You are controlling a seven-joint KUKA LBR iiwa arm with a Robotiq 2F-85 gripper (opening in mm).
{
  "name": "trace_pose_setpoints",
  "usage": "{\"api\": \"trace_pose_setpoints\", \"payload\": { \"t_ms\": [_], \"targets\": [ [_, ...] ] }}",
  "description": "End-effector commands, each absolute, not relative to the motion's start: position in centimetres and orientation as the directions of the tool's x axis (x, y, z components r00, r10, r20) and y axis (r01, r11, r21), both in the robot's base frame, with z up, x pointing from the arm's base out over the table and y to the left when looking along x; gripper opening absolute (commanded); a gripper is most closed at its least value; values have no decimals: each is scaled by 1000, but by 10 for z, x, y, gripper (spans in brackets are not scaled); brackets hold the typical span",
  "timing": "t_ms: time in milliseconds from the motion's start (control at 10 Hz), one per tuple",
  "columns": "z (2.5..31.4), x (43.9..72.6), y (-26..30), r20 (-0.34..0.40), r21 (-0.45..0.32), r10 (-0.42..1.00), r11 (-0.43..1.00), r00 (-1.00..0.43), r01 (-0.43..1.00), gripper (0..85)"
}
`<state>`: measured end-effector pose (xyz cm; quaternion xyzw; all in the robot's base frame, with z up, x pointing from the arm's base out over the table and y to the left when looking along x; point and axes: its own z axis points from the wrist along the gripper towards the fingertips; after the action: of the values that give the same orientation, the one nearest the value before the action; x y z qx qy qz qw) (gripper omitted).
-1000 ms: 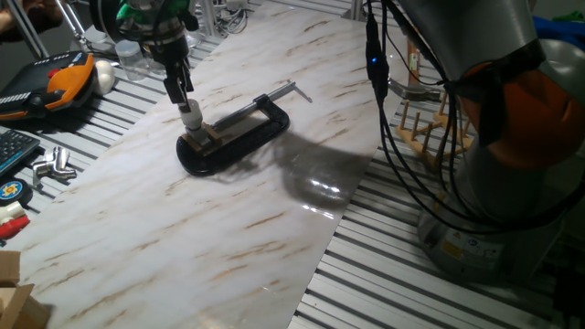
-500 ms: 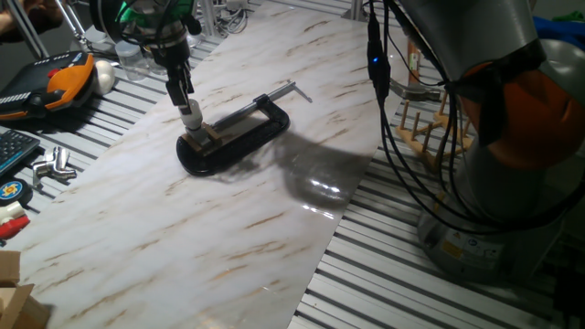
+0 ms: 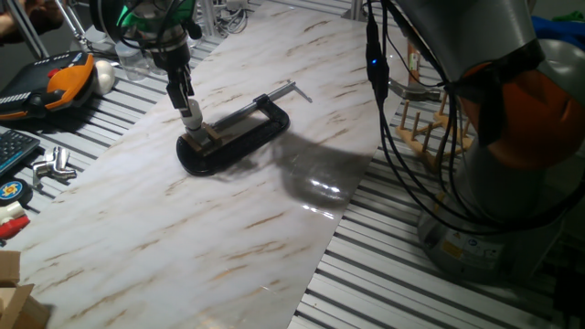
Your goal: Take out the light bulb by rotating it
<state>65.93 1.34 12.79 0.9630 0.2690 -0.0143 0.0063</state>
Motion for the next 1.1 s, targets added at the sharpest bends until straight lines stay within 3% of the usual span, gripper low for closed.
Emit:
{"api": "trace_pose_setpoints", "payload": {
  "t_ms": [0,1000],
  "targets": [
    [127,660,13,-30,3,518,-855,855,518,680],
    [112,661,4,-15,-7,525,-851,851,525,680]
  ]
}}
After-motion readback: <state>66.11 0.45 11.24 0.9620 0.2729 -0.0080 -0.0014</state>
